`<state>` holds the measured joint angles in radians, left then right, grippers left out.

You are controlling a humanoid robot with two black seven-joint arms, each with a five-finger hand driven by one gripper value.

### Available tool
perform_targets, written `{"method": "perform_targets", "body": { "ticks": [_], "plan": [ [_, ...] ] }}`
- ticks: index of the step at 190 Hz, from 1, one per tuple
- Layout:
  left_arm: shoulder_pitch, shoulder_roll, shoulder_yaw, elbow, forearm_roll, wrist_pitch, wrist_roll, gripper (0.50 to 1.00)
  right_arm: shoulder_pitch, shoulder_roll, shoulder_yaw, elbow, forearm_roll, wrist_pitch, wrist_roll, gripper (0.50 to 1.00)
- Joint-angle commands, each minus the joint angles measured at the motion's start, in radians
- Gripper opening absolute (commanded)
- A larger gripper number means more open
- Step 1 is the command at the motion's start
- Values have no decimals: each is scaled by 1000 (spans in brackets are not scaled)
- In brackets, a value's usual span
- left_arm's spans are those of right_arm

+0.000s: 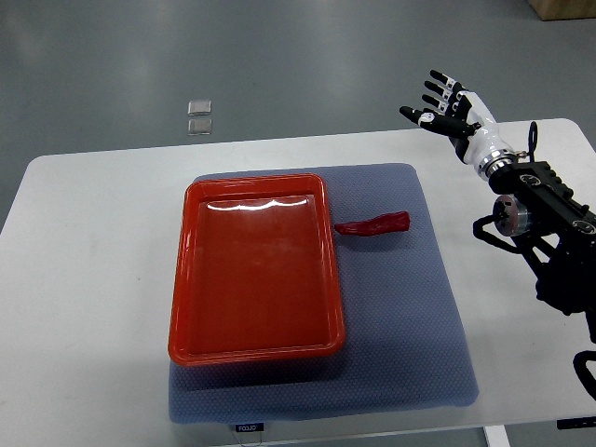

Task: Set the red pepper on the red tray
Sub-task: 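Lower the right hand and reach toward the red chili pepper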

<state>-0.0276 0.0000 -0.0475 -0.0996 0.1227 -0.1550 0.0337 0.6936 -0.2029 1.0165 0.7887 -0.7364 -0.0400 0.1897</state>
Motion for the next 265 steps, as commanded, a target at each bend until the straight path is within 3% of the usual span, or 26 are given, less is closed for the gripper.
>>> {"method": "perform_targets", "body": {
  "ticks": [1,25,64,125,164,194,229,265],
  "plan": [
    [0,0,0,0,0,0,0,1000,21,-38,-58,3,-1,0,2,915],
    [0,0,1,0,0,0,0,1000,53,-102,-203,20,-37,32,7,915],
    [0,0,0,0,0,0,0,1000,141,-202,-562,64,-340,54,91,915],
    [0,0,0,0,0,0,0,1000,248,-286,-794,127,-543,60,91,913],
    [0,0,0,0,0,0,0,1000,264,-294,-839,182,-548,65,91,911],
    [0,0,0,0,0,0,-2,1000,267,-305,-851,207,-549,115,89,907],
    [0,0,0,0,0,0,0,1000,267,-288,-895,208,-569,109,88,895],
    [0,0,0,0,0,0,0,1000,262,-280,-897,184,-586,106,79,829]
  ]
}}
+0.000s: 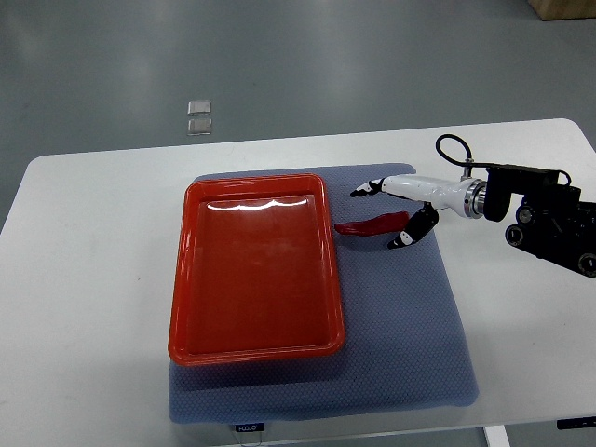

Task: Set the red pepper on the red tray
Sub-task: 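Lower the right hand and reach toward the red chili pepper, then close the right hand fingers around the red chili pepper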

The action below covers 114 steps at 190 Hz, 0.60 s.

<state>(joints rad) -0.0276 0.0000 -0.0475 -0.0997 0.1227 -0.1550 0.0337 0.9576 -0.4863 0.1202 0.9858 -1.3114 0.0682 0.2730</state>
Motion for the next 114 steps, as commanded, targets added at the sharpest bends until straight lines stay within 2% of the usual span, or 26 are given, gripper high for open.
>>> {"method": "perform_targets", "body": {
  "ticks": [1,49,114],
  "plan": [
    [0,0,0,0,0,0,0,1000,-2,3,-1,-15,-14,-2,-5,827],
    [0,0,0,0,0,0,0,1000,-5,6,-7,-44,-66,-22,-6,774],
    [0,0,0,0,0,0,0,1000,-11,29,-8,-72,-83,-24,-15,768]
  ]
}}
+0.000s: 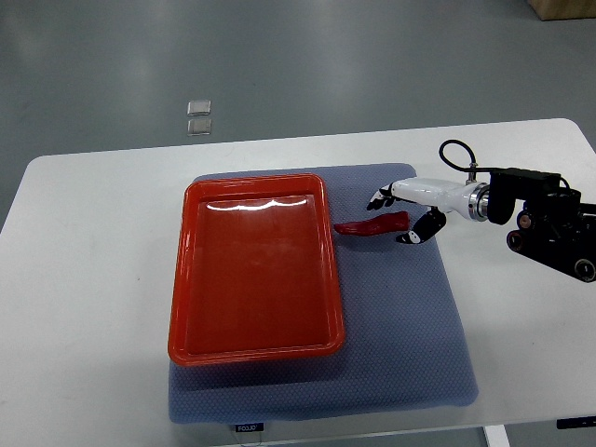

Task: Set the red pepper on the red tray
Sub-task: 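Close the right hand fingers around the red chili pepper, then carry the pepper over the red tray and release it inside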

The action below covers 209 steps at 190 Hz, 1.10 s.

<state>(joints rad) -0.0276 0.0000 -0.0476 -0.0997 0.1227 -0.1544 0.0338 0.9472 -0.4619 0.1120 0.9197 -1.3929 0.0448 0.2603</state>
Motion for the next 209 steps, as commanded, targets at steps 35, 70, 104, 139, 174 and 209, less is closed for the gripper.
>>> {"method": "perform_targets", "body": {
  "ticks": [35,70,104,139,174,209],
  "plan": [
    [0,0,0,0,0,-1,0,1000,1,17,-2,-15,-1,-13,-9,715],
    [0,0,0,0,0,-1,0,1000,1,17,-6,-21,-1,-14,-9,650],
    [0,0,0,0,0,-1,0,1000,-1,17,-6,-25,-1,-28,-9,615],
    [0,0,0,0,0,-1,0,1000,12,15,-2,-25,0,-34,-7,609],
    [0,0,0,0,0,1,0,1000,71,17,11,-18,15,-49,-7,607],
    [0,0,0,0,0,-1,0,1000,139,55,11,-13,22,-51,0,603]
  ]
}}
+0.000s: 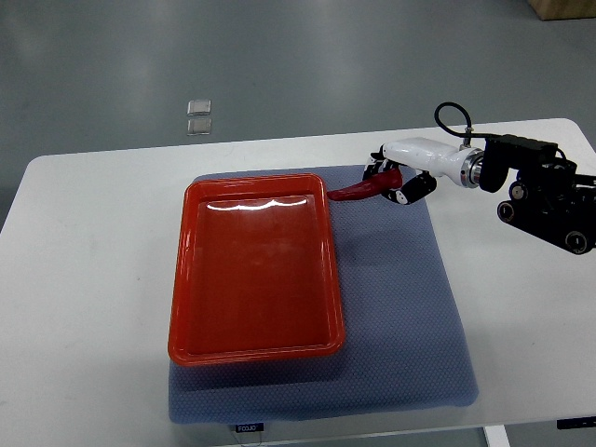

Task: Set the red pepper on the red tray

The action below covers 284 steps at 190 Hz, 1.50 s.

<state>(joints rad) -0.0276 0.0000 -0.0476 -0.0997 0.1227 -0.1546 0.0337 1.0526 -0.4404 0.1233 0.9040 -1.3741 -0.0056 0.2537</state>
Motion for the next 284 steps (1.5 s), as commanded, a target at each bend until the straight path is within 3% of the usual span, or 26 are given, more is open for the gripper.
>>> {"method": "perform_targets", "body": {
  "ticks": [1,57,123,136,172,192,245,284],
  "plan": [
    [0,0,0,0,0,0,0,1000,33,34,-1,3,3,-1,7,603],
    [0,0,0,0,0,0,0,1000,53,261,-36,1,-6,4,36,611],
    [0,0,0,0,0,0,0,1000,58,410,-119,-40,-16,1,33,631],
    [0,0,0,0,0,0,0,1000,55,413,-119,-53,-17,1,30,646],
    [0,0,0,0,0,0,0,1000,40,414,-120,-77,-17,-4,22,780],
    [0,0,0,0,0,0,0,1000,30,414,-120,-83,-17,-4,22,817],
    [0,0,0,0,0,0,0,1000,30,384,-85,-88,4,-45,21,850],
    [0,0,0,0,0,1,0,1000,26,315,102,-125,58,-51,21,852]
  ]
}}
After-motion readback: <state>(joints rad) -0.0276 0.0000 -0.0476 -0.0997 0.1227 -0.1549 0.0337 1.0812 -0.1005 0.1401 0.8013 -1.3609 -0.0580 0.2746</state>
